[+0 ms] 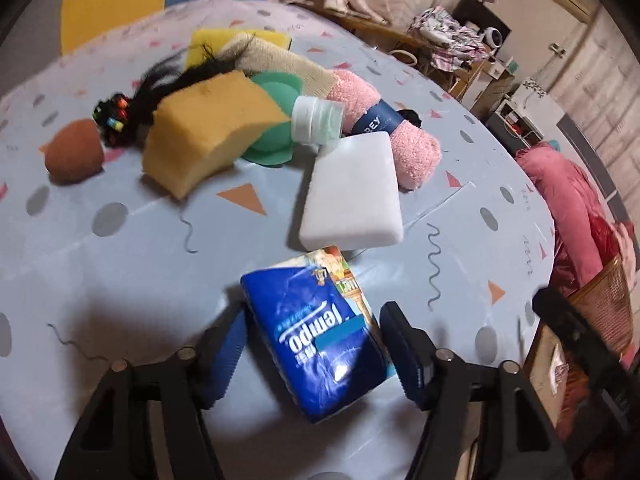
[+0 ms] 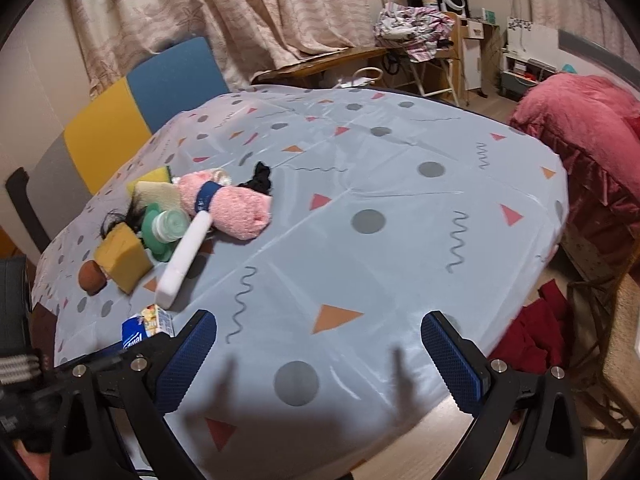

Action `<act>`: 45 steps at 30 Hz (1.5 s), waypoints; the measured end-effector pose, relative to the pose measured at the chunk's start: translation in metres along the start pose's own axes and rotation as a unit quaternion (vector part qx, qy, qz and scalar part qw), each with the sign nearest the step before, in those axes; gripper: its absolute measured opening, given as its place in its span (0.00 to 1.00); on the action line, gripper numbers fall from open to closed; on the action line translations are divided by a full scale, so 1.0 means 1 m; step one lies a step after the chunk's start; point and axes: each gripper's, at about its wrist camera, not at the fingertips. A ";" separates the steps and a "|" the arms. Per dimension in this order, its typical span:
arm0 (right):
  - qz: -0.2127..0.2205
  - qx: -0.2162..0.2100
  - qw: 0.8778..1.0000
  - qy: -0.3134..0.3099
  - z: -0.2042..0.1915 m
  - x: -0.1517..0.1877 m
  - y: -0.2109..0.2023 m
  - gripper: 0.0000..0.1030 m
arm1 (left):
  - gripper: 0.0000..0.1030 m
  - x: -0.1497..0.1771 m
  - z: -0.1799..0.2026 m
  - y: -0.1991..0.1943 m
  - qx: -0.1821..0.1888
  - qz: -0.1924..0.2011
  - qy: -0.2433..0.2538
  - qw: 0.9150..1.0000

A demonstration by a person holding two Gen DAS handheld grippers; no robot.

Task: Organize rigid objects
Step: 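Reach the left gripper to the blue tissue pack and grasp it, then carry the tissue pack into the tray with the left gripper while the right grasps the white sponge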

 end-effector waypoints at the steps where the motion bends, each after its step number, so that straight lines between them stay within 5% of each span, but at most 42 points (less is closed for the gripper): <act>1: -0.001 -0.008 1.000 -0.003 -0.004 0.000 0.002 1.00 | 0.64 0.004 -0.004 -0.003 0.004 0.004 0.001 1.000; 19: -0.016 -0.089 0.994 -0.054 -0.097 -0.030 0.060 0.94 | 0.63 0.060 -0.094 -0.066 -0.052 0.069 -0.042 0.995; 26: -0.027 -0.045 0.994 -0.098 -0.131 -0.031 0.089 0.92 | 0.65 0.062 -0.097 -0.063 -0.046 0.073 -0.038 0.996; 29: -0.039 -0.031 0.991 -0.122 -0.140 -0.029 0.100 0.73 | 0.65 0.064 -0.098 -0.064 -0.044 0.080 -0.037 0.995; 31: -0.058 -0.047 0.991 -0.115 -0.138 -0.026 0.108 0.42 | 0.65 0.065 -0.097 -0.063 -0.047 0.081 -0.032 0.995; 40: -0.049 -0.118 0.989 -0.074 -0.125 -0.005 0.085 0.24 | 0.66 0.067 -0.097 -0.061 -0.043 0.087 -0.025 0.995; 45: -0.055 -0.140 0.986 -0.074 -0.133 0.010 0.072 0.24 | 0.63 0.067 -0.100 -0.063 -0.038 0.091 -0.029 0.995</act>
Point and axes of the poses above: each gripper's, at about its wrist camera, not at the fingertips, and y roughly the way its jaws point, z to its right, x to its underside, and after that the axes turned 2 degrees about -y, right-handed
